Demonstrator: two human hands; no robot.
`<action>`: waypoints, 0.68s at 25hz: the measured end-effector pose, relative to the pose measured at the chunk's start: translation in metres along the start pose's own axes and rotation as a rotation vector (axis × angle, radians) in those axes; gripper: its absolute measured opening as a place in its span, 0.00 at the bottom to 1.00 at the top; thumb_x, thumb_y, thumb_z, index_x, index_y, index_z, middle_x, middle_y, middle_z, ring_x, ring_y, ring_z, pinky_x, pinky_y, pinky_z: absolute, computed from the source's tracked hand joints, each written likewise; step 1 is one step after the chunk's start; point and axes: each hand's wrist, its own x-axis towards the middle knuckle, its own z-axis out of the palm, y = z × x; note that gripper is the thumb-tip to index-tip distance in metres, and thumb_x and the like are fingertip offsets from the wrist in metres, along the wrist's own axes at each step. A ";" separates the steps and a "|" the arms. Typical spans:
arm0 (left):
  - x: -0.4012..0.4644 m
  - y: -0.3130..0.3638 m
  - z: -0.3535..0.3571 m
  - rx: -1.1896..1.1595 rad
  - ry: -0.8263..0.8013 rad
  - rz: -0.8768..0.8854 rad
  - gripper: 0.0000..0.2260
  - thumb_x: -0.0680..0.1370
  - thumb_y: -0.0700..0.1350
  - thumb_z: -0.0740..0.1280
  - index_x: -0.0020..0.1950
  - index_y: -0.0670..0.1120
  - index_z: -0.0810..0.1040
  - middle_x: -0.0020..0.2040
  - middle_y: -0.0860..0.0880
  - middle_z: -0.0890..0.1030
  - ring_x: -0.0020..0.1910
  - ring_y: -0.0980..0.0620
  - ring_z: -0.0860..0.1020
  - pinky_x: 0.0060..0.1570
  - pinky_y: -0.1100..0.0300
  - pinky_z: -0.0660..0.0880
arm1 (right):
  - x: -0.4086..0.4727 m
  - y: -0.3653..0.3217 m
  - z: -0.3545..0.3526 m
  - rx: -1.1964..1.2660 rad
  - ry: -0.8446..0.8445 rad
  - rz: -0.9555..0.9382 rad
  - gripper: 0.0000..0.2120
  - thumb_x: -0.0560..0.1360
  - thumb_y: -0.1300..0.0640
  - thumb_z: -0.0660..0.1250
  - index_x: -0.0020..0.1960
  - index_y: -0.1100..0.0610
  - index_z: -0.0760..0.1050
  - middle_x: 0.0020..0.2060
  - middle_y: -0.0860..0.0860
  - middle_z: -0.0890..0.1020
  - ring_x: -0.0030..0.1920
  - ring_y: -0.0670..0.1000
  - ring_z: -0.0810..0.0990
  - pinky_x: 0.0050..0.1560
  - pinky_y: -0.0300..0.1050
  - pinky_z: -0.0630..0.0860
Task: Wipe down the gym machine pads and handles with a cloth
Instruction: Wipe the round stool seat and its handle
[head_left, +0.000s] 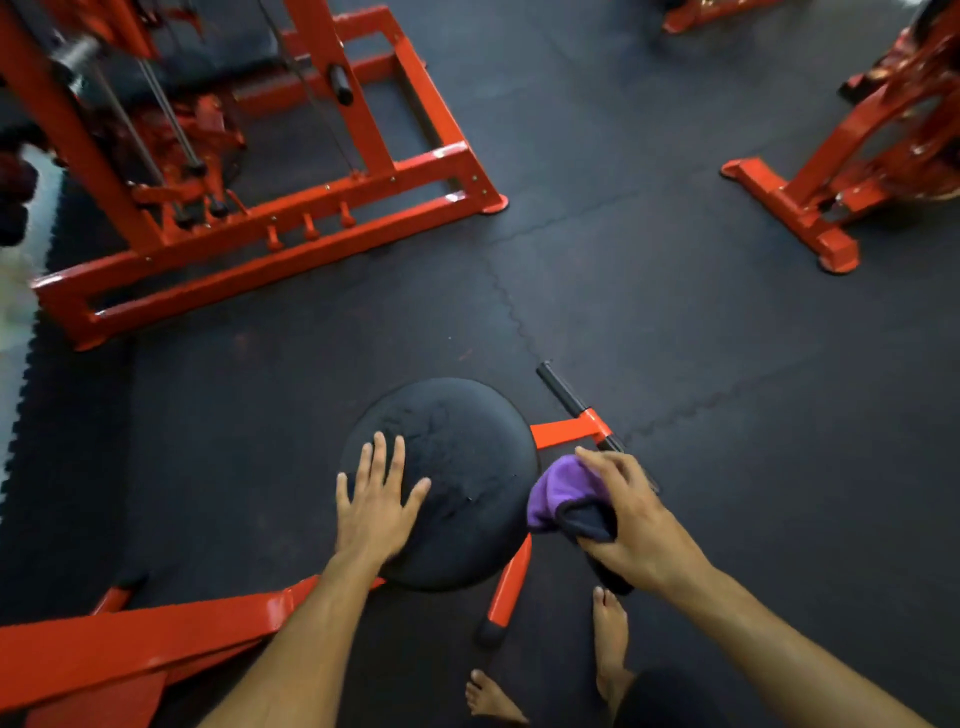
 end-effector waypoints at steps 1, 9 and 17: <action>-0.002 0.001 0.001 -0.019 -0.011 -0.011 0.34 0.83 0.67 0.45 0.84 0.55 0.37 0.83 0.52 0.34 0.83 0.52 0.36 0.80 0.39 0.43 | -0.003 -0.012 0.005 -0.016 0.005 -0.045 0.43 0.65 0.57 0.75 0.76 0.44 0.62 0.69 0.43 0.64 0.68 0.44 0.70 0.67 0.40 0.71; -0.006 0.017 0.019 -0.179 0.258 -0.109 0.30 0.84 0.61 0.57 0.83 0.50 0.61 0.85 0.45 0.54 0.84 0.46 0.50 0.79 0.35 0.50 | 0.006 -0.045 0.077 -0.362 -0.122 -0.350 0.40 0.63 0.61 0.68 0.75 0.49 0.68 0.71 0.52 0.70 0.69 0.59 0.71 0.66 0.63 0.70; 0.018 0.021 0.037 -0.104 0.349 -0.121 0.30 0.83 0.60 0.49 0.84 0.51 0.57 0.85 0.46 0.54 0.83 0.45 0.54 0.78 0.33 0.51 | 0.089 -0.029 0.112 -0.673 -0.265 -0.366 0.41 0.65 0.45 0.69 0.78 0.42 0.63 0.81 0.53 0.57 0.79 0.66 0.57 0.71 0.74 0.59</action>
